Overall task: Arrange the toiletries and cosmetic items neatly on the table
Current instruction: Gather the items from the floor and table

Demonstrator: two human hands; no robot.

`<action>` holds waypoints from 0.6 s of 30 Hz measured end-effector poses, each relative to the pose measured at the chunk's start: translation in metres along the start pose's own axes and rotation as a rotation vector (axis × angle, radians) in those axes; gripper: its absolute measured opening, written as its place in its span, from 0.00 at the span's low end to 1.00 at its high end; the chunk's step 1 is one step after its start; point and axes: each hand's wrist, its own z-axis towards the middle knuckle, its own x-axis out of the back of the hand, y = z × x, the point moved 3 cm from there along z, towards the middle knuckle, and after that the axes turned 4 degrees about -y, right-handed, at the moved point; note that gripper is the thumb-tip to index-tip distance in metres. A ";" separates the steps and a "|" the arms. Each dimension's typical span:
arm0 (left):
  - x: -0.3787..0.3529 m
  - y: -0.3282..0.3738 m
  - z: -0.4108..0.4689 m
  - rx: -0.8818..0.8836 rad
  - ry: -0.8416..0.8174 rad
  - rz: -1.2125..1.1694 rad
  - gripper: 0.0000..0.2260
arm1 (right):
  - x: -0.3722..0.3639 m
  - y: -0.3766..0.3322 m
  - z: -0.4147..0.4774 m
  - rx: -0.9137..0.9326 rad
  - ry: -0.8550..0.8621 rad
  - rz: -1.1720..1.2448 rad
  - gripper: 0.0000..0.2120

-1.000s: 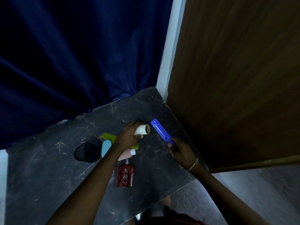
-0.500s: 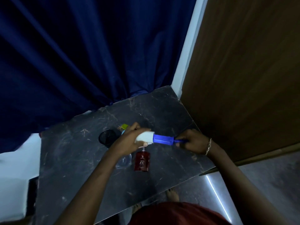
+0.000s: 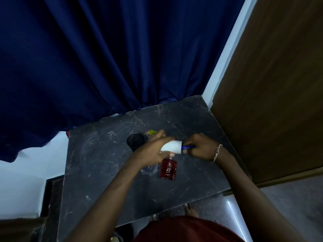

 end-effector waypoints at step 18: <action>0.010 -0.030 -0.056 0.077 0.133 -0.216 0.31 | -0.018 -0.033 -0.009 0.005 0.050 0.033 0.07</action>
